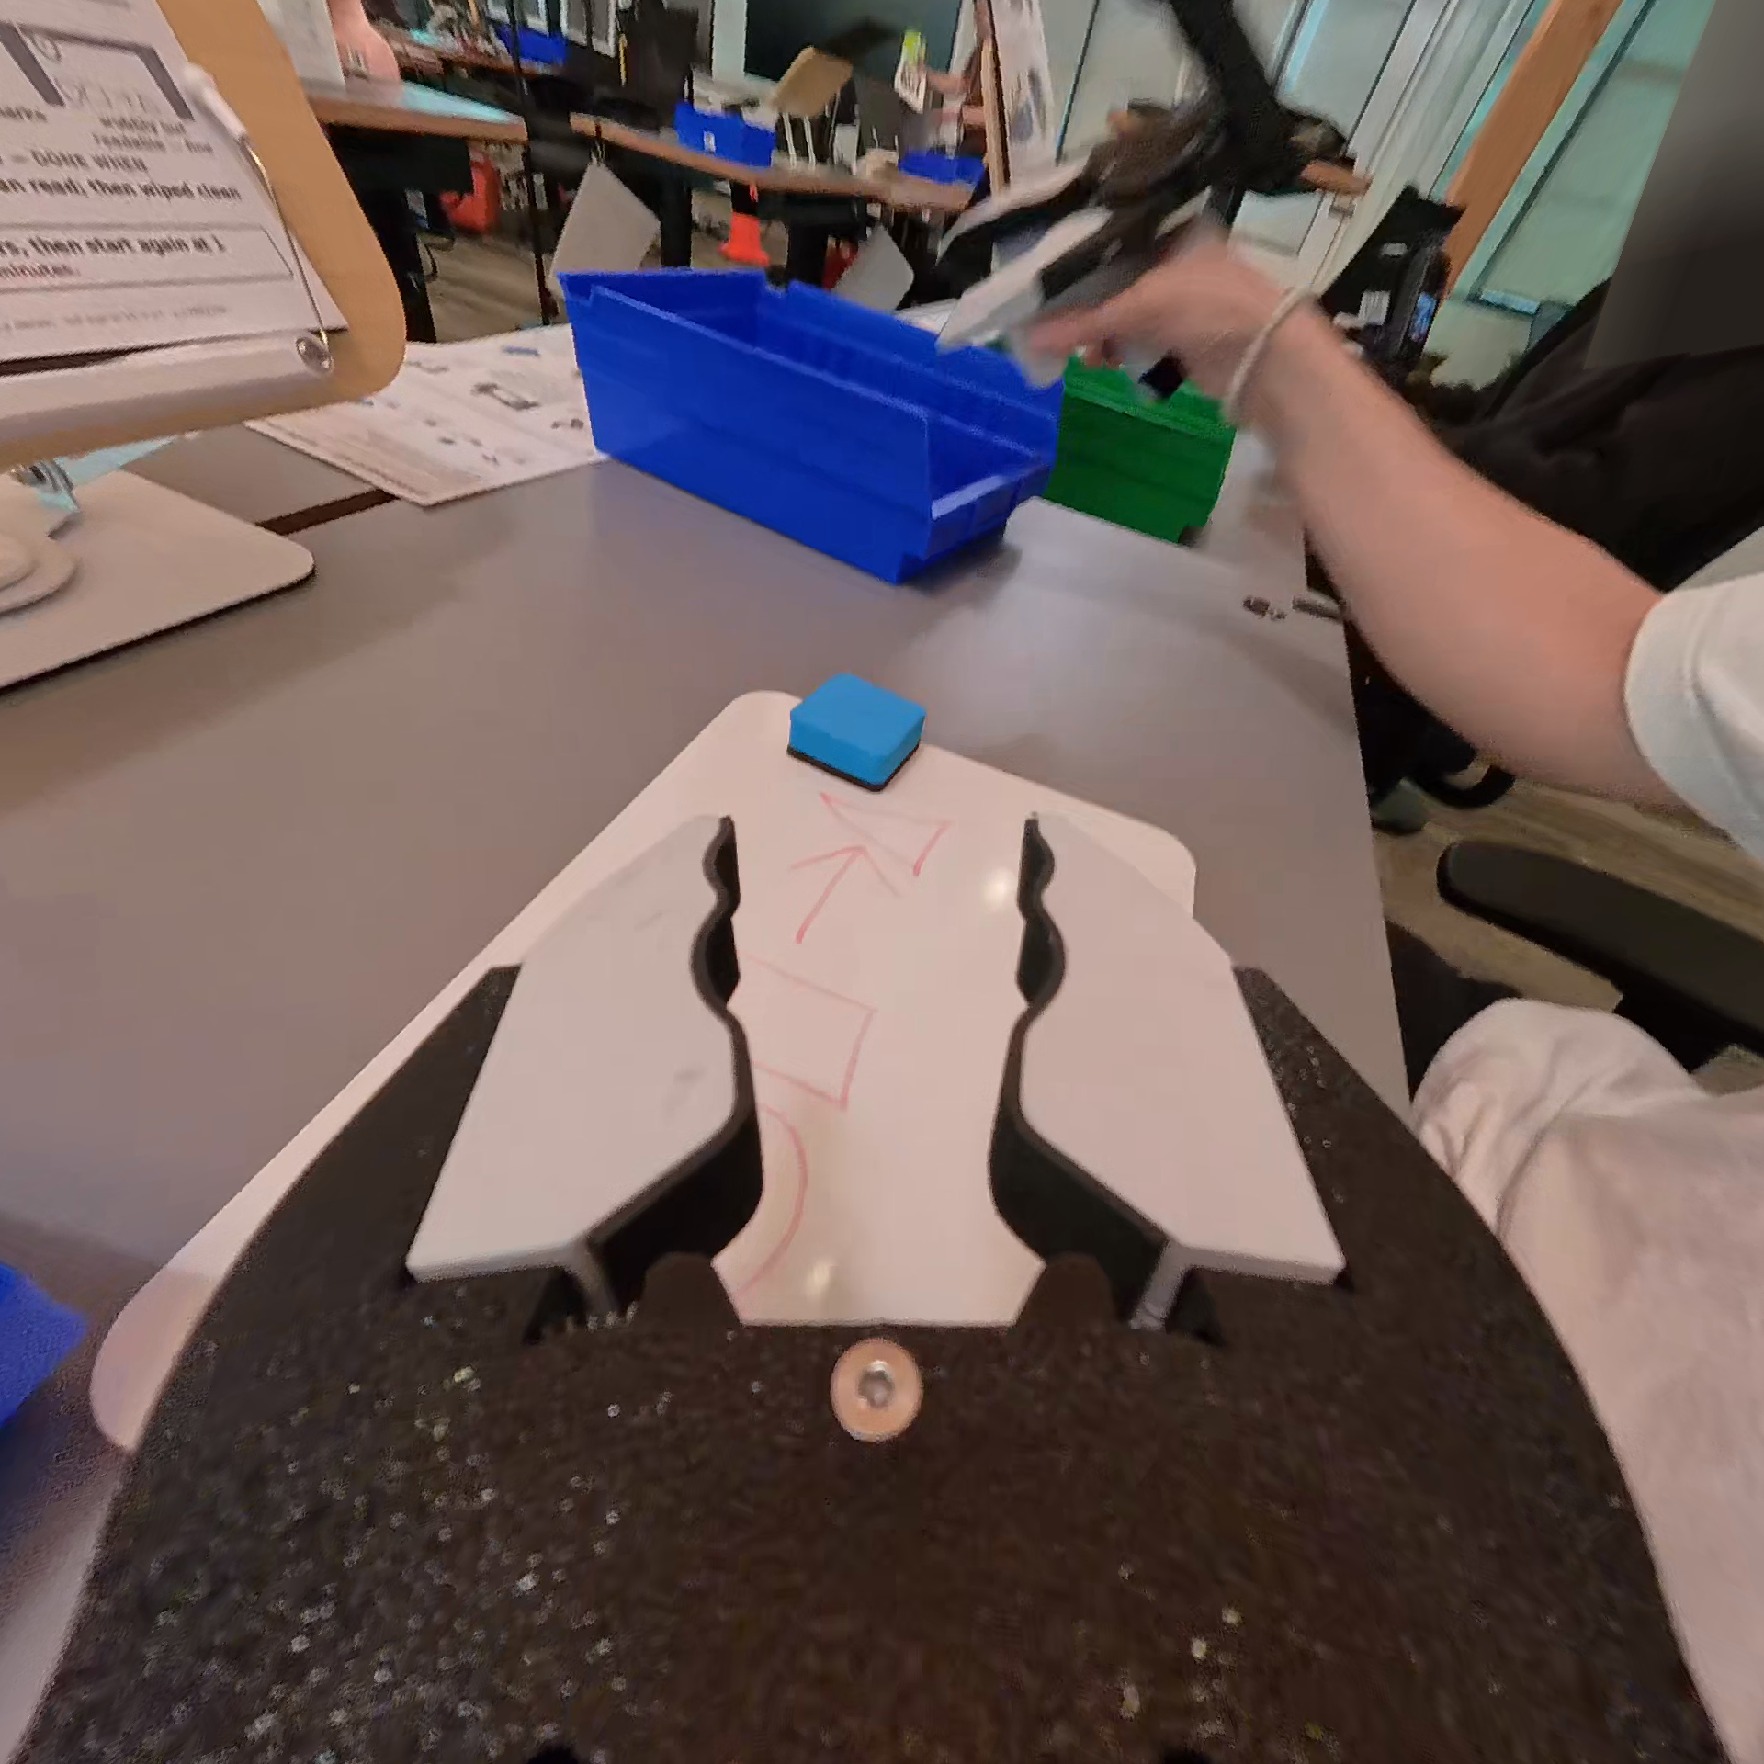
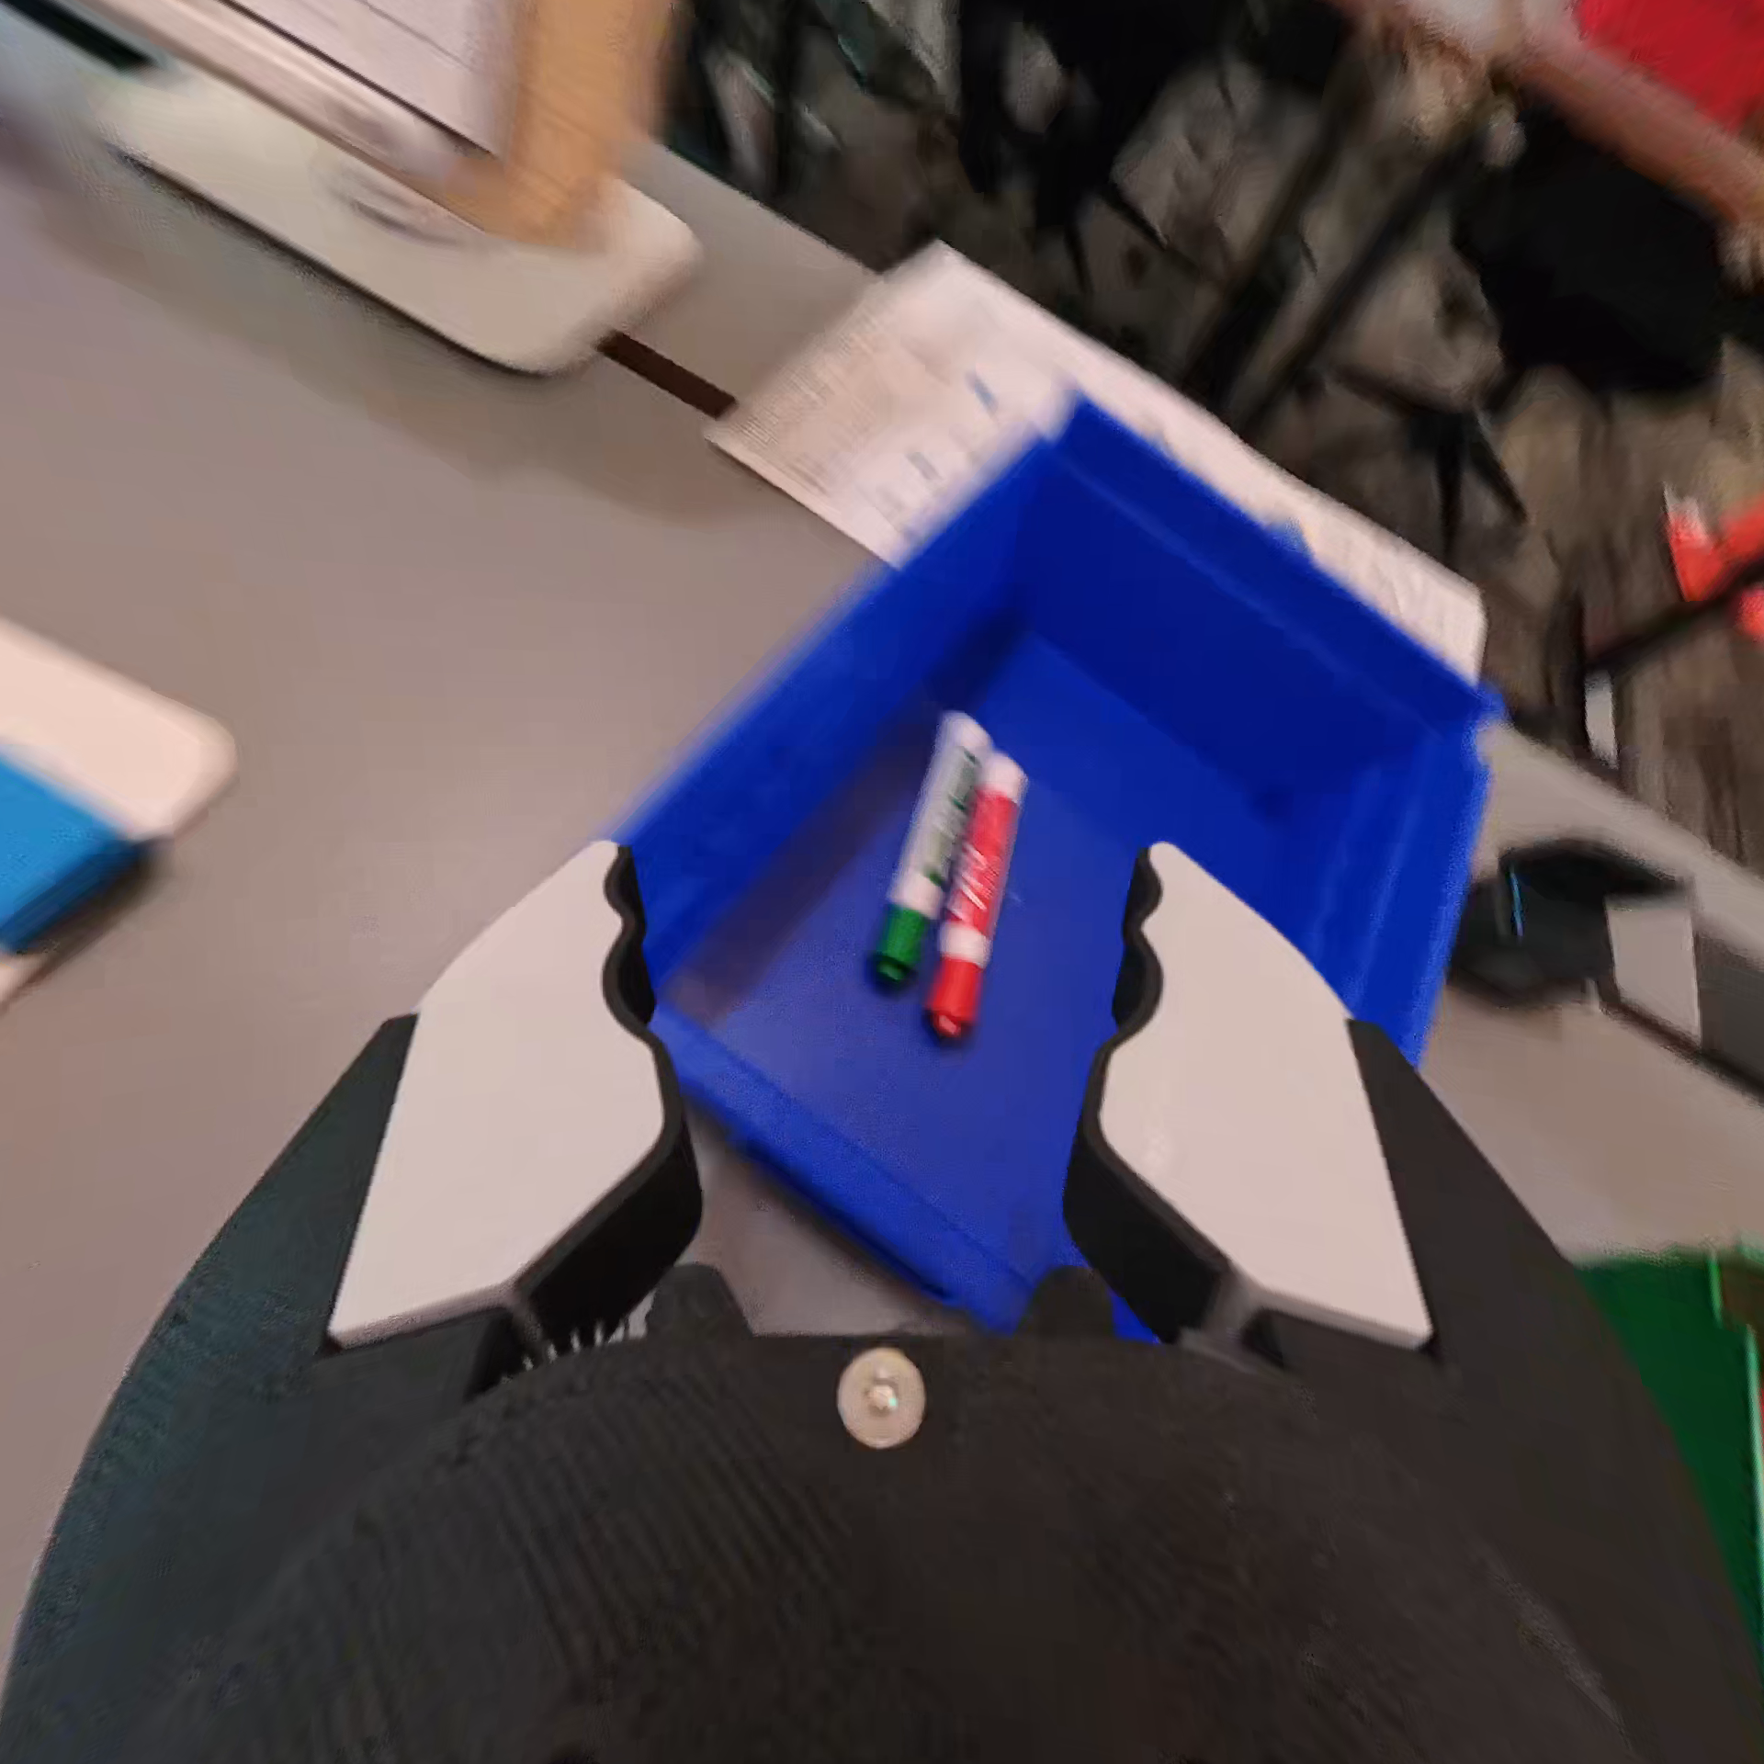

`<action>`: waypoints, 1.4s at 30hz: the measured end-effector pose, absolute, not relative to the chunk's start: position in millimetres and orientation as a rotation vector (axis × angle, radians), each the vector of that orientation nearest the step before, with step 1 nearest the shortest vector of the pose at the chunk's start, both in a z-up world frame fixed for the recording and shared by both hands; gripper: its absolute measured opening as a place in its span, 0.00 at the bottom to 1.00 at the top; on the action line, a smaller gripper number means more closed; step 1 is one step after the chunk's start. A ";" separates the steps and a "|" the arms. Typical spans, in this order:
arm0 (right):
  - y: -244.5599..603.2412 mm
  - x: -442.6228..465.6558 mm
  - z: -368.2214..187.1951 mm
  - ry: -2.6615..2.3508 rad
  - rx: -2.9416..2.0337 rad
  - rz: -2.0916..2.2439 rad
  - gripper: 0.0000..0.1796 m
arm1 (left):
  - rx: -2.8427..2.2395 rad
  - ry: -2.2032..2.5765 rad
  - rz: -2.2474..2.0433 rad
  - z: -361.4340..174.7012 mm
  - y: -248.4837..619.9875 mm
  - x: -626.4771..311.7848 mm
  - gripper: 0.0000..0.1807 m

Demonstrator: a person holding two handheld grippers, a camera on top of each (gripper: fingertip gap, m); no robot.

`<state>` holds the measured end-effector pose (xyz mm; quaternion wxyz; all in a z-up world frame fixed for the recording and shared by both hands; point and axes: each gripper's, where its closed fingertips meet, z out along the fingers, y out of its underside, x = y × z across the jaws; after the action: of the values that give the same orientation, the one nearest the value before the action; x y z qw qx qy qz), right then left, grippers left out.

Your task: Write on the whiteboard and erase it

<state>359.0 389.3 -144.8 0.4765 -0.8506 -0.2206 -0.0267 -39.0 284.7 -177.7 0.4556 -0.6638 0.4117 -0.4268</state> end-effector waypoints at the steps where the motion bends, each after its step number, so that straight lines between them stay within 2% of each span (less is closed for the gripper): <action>1: 374.7 329.6 -128.6 -0.657 -1.990 -0.010 0.53 | -1.648 1.041 -1.043 -181.3 283.5 -40.0 0.31; 3: 347.4 269.0 -110.3 -0.856 -1.829 0.086 0.57 | -1.669 1.089 -1.037 -188.6 280.5 -41.9 0.31; 4: 334.3 238.4 -112.5 -0.961 -1.783 0.147 0.55 | -1.683 1.108 -1.035 -192.2 279.2 -43.0 0.31; 5: 322.2 210.3 -122.4 -1.070 -1.763 0.208 0.52 | -1.702 1.131 -1.036 -196.0 277.5 -44.6 0.29; 7: 312.2 171.2 -153.1 -1.225 -1.782 0.239 0.53 | -1.741 1.227 -1.073 -205.1 265.4 -48.4 0.22; 12: 327.3 134.6 -231.9 -1.525 -1.874 0.120 0.51 | -1.943 1.536 -0.909 -251.2 242.3 -82.7 0.10; 16: 334.4 120.0 -254.4 -1.604 -1.919 0.239 0.48 | -1.973 1.685 -0.838 -273.4 229.9 -104.3 0.00; 20: 327.4 114.6 -263.3 -1.650 -1.917 0.398 0.46 | -1.940 1.812 -0.966 -280.7 207.6 -109.9 0.00; 25: 331.9 124.6 -282.2 -1.675 -2.005 0.379 0.44 | -1.988 1.804 -1.051 -286.4 206.1 -108.7 0.00; 27: 332.3 123.9 -283.4 -1.685 -1.995 0.392 0.39 | -1.989 1.787 -1.049 -286.2 208.3 -107.6 0.00; 28: 332.4 124.2 -283.7 -1.694 -1.993 0.393 0.31 | -1.988 1.785 -1.035 -286.5 209.5 -107.7 0.00; 29: 332.4 123.7 -283.8 -1.696 -1.993 0.401 0.30 | -1.988 1.784 -1.017 -287.1 210.5 -108.0 0.00; 35: 332.7 106.7 -270.9 -1.651 -1.975 0.472 0.29 | -2.057 1.730 -0.974 -289.1 216.2 -109.3 0.00; 42: 328.8 1.8 -248.9 -1.615 -1.854 0.538 0.29 | -2.111 1.680 -0.996 -288.9 218.8 -108.3 0.00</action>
<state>1.8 328.8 -248.9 0.3073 -0.7010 -0.6106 0.2033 -108.3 218.8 -288.9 0.1326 -0.7276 0.5790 -0.3433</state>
